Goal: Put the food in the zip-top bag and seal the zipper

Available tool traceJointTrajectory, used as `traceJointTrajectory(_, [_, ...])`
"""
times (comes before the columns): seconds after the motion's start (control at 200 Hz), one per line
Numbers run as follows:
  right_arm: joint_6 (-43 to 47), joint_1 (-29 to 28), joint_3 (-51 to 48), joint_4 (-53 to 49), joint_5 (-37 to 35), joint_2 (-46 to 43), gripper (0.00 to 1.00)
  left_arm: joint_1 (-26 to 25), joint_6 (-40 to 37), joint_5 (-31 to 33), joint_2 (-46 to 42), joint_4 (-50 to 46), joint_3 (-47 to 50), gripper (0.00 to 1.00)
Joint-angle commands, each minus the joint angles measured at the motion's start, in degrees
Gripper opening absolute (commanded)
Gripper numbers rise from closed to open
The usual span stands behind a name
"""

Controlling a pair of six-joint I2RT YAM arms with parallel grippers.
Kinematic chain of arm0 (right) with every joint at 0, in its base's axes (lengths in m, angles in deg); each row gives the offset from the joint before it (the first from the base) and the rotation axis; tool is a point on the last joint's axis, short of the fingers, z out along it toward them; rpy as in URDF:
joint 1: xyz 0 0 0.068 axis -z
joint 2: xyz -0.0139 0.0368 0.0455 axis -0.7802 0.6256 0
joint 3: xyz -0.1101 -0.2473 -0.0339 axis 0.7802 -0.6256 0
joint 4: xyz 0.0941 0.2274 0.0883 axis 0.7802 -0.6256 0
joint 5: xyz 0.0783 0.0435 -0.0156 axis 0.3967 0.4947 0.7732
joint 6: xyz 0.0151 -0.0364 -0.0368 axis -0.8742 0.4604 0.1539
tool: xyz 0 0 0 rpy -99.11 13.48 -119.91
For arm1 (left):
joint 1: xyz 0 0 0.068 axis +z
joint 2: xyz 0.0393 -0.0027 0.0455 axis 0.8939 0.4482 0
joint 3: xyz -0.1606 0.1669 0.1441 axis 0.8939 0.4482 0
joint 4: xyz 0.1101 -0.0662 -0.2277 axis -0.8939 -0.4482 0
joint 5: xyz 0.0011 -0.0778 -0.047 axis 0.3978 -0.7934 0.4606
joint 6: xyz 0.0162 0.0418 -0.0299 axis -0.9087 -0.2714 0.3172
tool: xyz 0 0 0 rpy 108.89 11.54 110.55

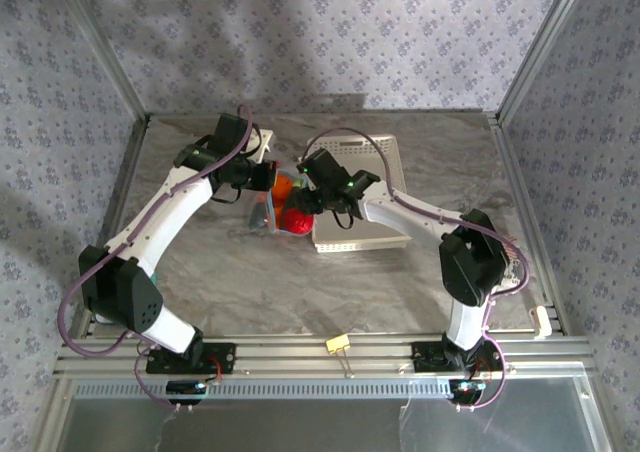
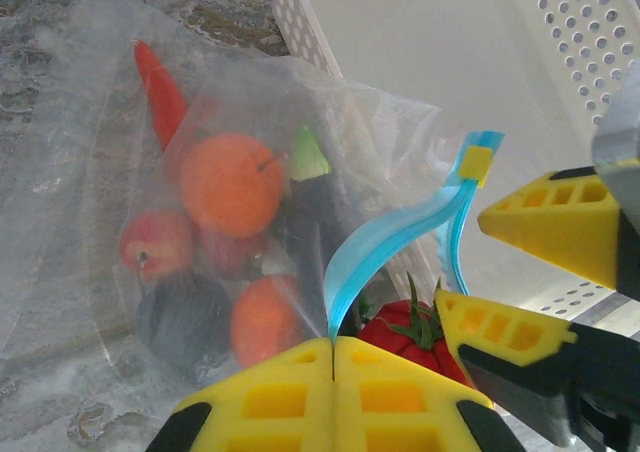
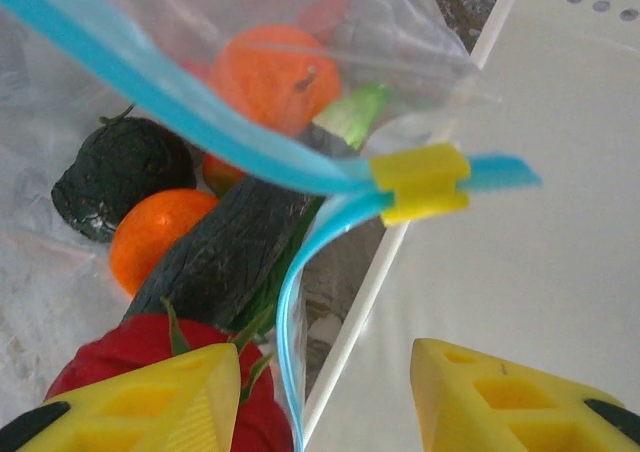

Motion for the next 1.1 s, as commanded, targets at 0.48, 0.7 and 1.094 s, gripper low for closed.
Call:
traceJointTrajectory(0.48, [-2.83,-1.91,6.01,0.06,-2.01,1.35,0.0,0.49,-1.5,0.58,-1.6,-1.37,0.23,0.0])
traceJointTrajectory(0.7, [-9.04,-1.92,10.66,-4.29,6.36,-4.04,0.0,0.81,-3.56,6.1,-4.86,-6.65,-2.12,0.0])
traceJointTrajectory(1.094, [-27.7,-0.03,10.06,0.67,23.84,-8.88,0.0,0.67,-8.46,4.55,-10.98,-19.94,-11.7,0.0])
